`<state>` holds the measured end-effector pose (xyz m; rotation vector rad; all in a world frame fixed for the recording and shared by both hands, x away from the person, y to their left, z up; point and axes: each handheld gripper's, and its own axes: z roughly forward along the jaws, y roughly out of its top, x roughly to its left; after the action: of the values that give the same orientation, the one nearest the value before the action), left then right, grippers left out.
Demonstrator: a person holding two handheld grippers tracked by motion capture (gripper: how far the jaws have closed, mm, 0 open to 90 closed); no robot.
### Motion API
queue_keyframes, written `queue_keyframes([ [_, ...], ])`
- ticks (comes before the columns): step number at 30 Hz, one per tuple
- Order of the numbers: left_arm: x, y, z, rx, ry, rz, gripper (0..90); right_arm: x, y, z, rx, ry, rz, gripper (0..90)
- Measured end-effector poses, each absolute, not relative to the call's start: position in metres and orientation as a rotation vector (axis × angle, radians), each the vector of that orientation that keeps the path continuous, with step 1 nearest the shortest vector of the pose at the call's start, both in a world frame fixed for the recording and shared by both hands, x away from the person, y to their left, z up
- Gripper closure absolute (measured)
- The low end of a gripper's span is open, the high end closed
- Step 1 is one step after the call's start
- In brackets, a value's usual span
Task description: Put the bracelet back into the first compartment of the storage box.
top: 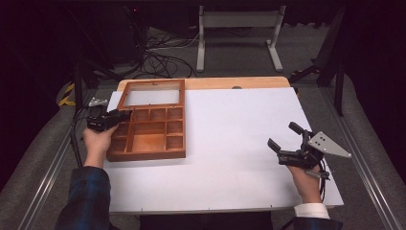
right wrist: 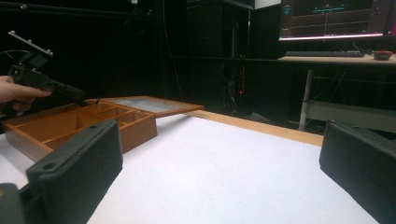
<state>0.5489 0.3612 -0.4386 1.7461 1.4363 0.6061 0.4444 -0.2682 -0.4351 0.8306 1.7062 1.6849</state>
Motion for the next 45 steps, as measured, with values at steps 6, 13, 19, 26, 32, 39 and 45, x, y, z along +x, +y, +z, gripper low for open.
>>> queue_keyframes([
  [6,0.549,0.362,-0.438,1.727,1.44,0.587,52.3,0.445,-0.268,-0.435,0.831,1.706,1.682,0.1],
  [13,0.543,0.356,-0.435,1.716,1.402,0.636,34.4,0.445,-0.267,-0.436,0.83,1.709,1.679,0.1],
  [19,0.538,0.352,-0.436,1.705,1.367,0.638,26.9,0.445,-0.267,-0.436,0.831,1.708,1.675,0.1],
  [26,0.533,0.346,-0.435,1.711,1.305,0.653,20.3,0.445,-0.267,-0.437,0.857,1.703,1.673,0.0],
  [32,0.529,0.34,-0.434,1.709,1.272,0.684,14.6,0.446,-0.266,-0.437,0.853,1.707,1.664,0.0],
  [39,0.523,0.334,-0.433,1.711,1.222,0.695,13.1,0.446,-0.266,-0.437,0.852,1.706,1.665,0.0],
  [45,0.517,0.328,-0.431,1.695,1.205,0.705,11.1,0.446,-0.266,-0.438,0.864,1.707,1.656,0.0],
])
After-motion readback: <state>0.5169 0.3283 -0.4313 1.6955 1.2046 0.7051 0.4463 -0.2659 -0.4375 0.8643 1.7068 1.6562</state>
